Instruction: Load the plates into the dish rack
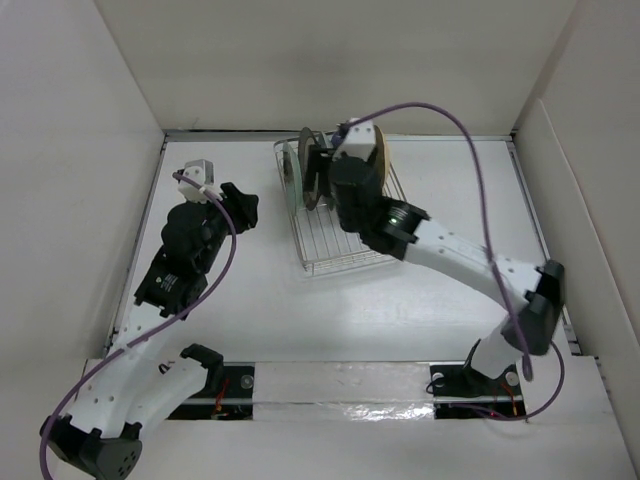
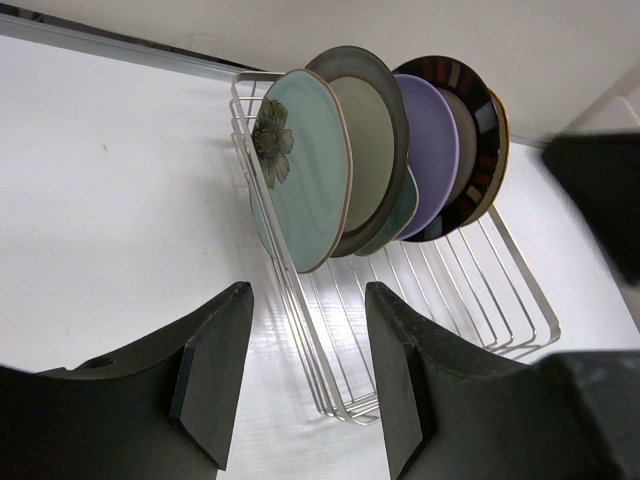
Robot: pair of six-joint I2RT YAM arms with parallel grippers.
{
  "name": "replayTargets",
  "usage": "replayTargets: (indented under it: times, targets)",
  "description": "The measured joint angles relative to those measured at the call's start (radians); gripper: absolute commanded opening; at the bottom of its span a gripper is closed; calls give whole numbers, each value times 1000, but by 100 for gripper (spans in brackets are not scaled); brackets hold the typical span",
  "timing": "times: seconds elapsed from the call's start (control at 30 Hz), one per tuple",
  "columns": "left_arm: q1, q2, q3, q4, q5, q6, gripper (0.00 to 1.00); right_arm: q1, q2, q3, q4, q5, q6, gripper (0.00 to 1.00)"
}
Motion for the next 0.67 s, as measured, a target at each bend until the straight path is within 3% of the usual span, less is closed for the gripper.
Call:
replayTargets:
  times: [0.03,0.07,0.23,0.43,0.53,0.67]
  targets:
    - [0,-1,0,0,-4,0,46,0,-70,-69,20,-10,-2,72]
    - [0,-2,0,0,-8,0,46,-1,-143,-144,38,-16,-2,99]
    - [0,-17,-10,1,-24,0,46,-41,-517,-521,66,-50,32,100]
    - [0,-56,-13,3,-46,-3,45,-256,-989,-860,53,-74,87,100]
    - [0,-65,-13,8,-52,-7,45,-382,-1085,-895,49,-112,109,100]
    - [0,-66,-14,15,-51,-15,50,-507,-1030,-909,50,-232,142,100]
